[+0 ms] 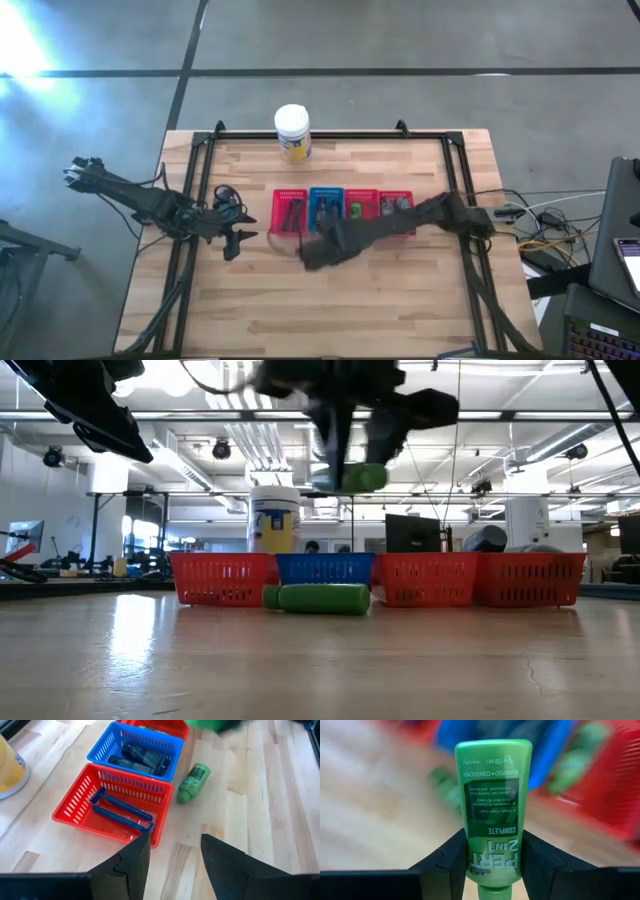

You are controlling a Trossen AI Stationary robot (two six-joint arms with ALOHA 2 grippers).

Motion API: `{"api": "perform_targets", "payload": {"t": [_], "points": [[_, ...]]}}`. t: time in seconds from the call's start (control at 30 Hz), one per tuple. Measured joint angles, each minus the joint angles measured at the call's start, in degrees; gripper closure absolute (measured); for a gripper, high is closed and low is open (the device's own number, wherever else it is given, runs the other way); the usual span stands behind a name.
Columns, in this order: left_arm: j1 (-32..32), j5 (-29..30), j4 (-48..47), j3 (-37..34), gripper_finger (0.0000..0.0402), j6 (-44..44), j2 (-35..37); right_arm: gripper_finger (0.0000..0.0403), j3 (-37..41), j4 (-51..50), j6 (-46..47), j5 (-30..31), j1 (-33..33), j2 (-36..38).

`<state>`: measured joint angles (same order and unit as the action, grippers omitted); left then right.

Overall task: Pick & Place Travel size toiletries
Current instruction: Put the bottom shampoo into the middle red bin

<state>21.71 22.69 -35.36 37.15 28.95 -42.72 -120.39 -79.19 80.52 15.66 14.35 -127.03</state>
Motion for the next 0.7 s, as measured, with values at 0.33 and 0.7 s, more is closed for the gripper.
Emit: {"api": "perform_targets", "payload": {"t": [0.33,0.7], "points": [[0.0,1.49,-0.02,0.0,0.022,0.04,0.0,0.0256,14.45,-0.7,-3.81,-5.61,-13.22,7.41],[0.0,2.93,-0.24,0.0,0.022,0.04,-0.04,0.0248,33.75,13.74,0.27,-8.33,-16.73,15.98]]}}
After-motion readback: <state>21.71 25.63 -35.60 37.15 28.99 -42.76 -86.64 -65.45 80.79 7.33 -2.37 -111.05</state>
